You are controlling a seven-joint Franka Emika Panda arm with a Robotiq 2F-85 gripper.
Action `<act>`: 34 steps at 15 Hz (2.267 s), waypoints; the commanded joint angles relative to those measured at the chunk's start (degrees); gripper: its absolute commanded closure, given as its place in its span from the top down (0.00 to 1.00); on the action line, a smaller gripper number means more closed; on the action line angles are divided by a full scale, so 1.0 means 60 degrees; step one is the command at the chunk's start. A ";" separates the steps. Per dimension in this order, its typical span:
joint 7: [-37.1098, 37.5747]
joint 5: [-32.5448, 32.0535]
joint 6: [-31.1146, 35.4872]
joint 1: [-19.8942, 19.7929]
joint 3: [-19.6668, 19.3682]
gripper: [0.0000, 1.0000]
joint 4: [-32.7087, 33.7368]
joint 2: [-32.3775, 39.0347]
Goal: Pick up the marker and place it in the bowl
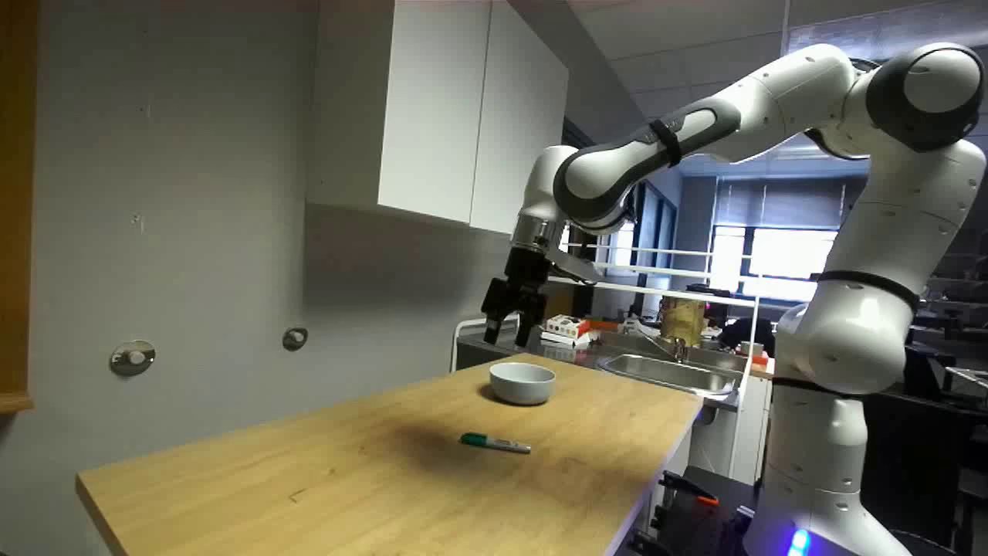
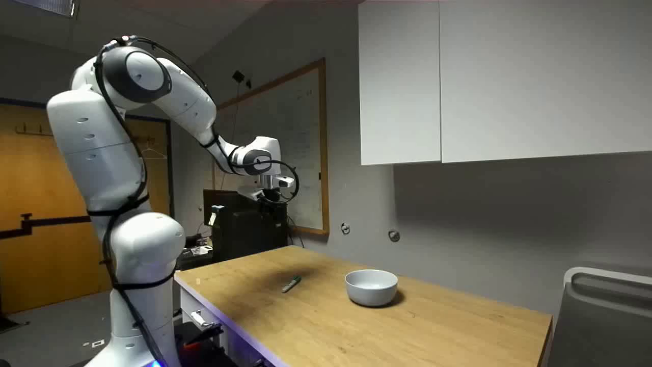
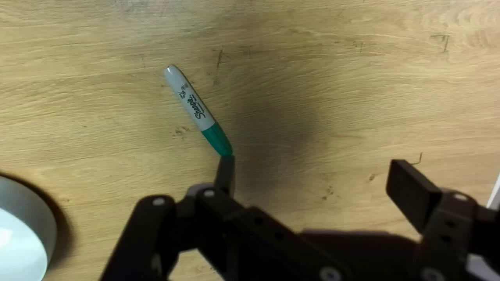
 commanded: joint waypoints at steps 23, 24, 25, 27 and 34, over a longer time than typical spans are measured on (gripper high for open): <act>-0.2684 0.0557 -0.0813 -0.0514 -0.1224 1.00 0.1597 0.3254; -0.2870 0.0362 -0.1011 -0.0574 -0.1213 1.00 0.1658 0.3594; -0.2967 0.0218 -0.1178 -0.0618 -0.1199 1.00 0.1732 0.3843; -0.3131 -0.0115 -0.1367 -0.0714 -0.1199 1.00 0.1802 0.4390; -0.2894 -0.1155 -0.1641 -0.0775 -0.1194 0.75 0.2508 0.6092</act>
